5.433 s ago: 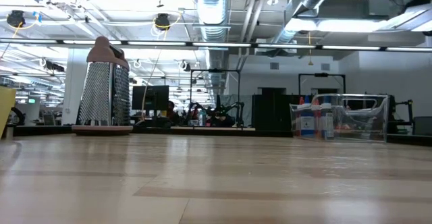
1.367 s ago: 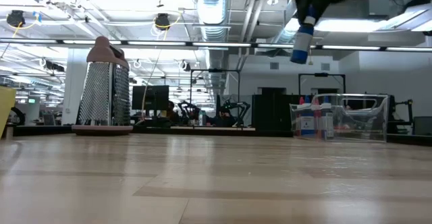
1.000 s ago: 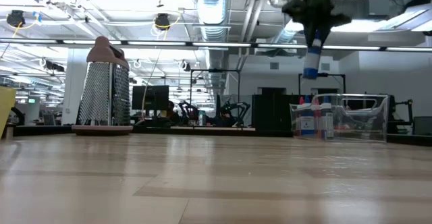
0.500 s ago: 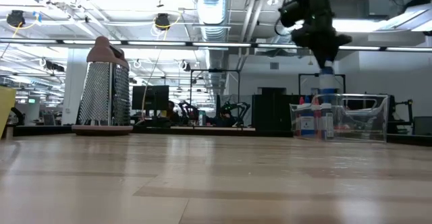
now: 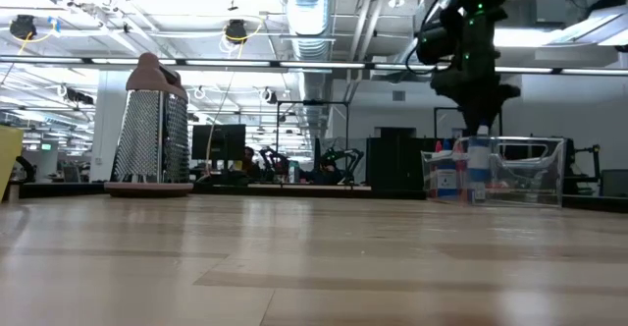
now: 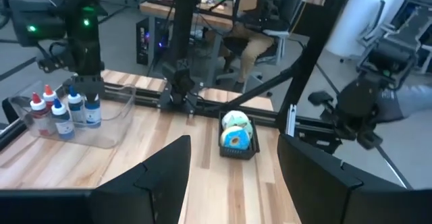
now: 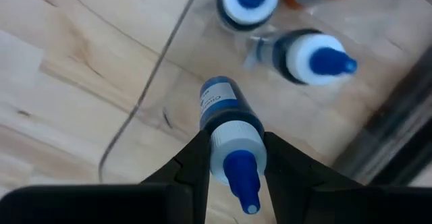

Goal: Pick & Place Food Item
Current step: Put the blue food coloring bottle into the transparent bin, then return to Home Position

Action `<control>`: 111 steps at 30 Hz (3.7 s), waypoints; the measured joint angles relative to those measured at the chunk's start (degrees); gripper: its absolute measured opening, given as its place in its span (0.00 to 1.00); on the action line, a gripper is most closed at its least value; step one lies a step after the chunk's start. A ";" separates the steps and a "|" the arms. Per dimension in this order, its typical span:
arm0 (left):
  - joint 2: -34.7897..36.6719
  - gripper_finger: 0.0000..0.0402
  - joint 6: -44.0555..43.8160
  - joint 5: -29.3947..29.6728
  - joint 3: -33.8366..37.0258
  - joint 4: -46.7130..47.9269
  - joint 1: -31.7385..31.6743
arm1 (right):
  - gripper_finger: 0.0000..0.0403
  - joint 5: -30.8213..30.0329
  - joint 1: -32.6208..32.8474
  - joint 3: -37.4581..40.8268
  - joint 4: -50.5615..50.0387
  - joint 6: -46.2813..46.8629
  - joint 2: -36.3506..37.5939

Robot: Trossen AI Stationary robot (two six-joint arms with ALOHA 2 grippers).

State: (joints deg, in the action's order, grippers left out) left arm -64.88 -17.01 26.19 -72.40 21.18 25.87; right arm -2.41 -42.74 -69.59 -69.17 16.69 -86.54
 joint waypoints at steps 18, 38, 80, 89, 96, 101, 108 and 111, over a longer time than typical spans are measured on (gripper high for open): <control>0.00 0.54 -2.79 1.34 0.02 -0.67 -0.47 | 0.25 -0.29 0.24 0.86 5.94 -3.98 -7.25; 0.00 0.54 -3.00 1.30 0.02 -0.67 -0.47 | 0.47 1.04 0.24 0.21 6.68 -4.70 -7.12; 33.75 0.12 4.74 -32.41 50.92 -20.20 -30.88 | 0.36 -13.14 50.86 -12.14 24.39 17.87 18.13; 53.41 0.09 4.07 -35.00 58.01 -10.65 -31.93 | 0.35 -22.42 58.94 -12.16 26.25 26.03 14.11; 64.83 0.09 5.01 -23.81 58.71 -1.38 -25.92 | 0.35 -24.68 62.08 -12.14 27.90 30.11 11.20; 64.84 0.09 7.37 -22.03 60.13 -1.84 -23.47 | 0.34 -25.38 62.62 -12.09 28.12 31.99 9.18; 64.67 0.09 5.76 -21.78 64.74 -3.83 -23.31 | 0.34 -25.75 62.83 -12.10 32.43 32.65 4.31; 64.41 0.10 0.38 -24.76 66.14 -4.12 -23.31 | 0.34 -25.71 62.97 -12.12 34.69 32.36 2.19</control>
State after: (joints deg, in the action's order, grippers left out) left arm -0.47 -16.62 1.43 -6.26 17.06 2.57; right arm -28.12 20.23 -81.71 -34.47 49.05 -84.36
